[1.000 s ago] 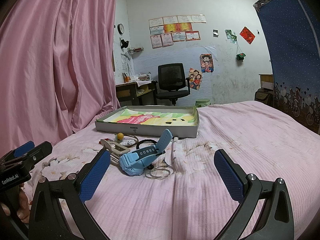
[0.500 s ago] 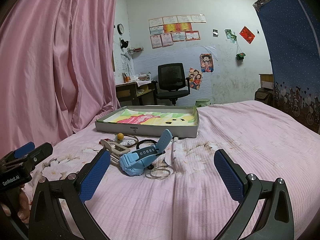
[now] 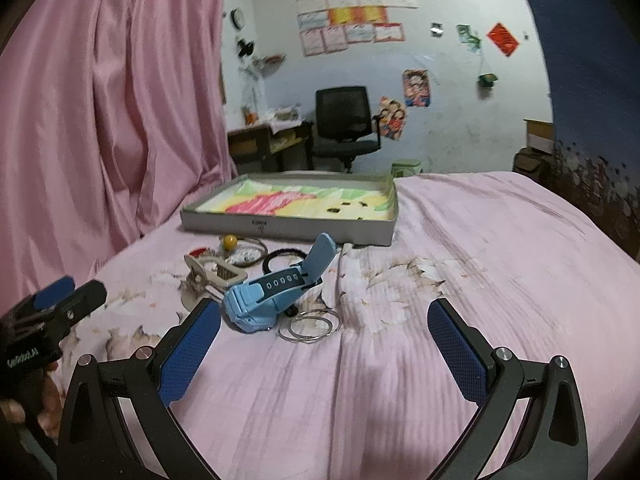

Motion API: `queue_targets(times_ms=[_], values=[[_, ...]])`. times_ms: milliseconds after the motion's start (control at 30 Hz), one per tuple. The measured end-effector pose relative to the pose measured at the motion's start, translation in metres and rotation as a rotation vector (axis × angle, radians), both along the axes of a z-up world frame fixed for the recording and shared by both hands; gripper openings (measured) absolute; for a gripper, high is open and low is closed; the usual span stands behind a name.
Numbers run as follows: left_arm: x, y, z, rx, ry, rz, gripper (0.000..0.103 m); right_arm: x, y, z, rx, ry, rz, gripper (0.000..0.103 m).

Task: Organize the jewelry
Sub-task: 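Grasp the light-blue smartwatch with the right tool while the left tool grasps the beige claw clip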

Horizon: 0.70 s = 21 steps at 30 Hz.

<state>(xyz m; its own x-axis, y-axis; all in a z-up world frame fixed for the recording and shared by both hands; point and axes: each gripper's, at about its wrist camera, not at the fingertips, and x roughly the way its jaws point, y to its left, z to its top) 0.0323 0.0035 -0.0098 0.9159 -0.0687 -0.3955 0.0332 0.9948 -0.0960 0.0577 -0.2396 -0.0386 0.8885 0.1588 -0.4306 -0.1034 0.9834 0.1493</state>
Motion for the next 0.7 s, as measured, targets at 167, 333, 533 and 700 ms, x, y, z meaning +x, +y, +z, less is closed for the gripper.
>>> queue_targets(times_ms=[167,333,533,700], values=[[0.017,-0.004,-0.002,-0.002,0.045,-0.048,0.103,0.018,0.002,-0.003,-0.047,0.068,0.08,0.076],[0.037,-0.014,-0.003,-0.003,0.093,-0.118,0.098,0.043,0.007,-0.015,-0.061,0.174,0.172,0.058],[0.064,-0.033,-0.012,0.035,0.174,-0.227,0.078,0.065,0.012,-0.031,-0.085,0.266,0.21,0.054],[0.083,-0.044,-0.023,0.077,0.239,-0.272,0.066,0.075,0.019,-0.039,-0.09,0.31,0.249,0.054]])
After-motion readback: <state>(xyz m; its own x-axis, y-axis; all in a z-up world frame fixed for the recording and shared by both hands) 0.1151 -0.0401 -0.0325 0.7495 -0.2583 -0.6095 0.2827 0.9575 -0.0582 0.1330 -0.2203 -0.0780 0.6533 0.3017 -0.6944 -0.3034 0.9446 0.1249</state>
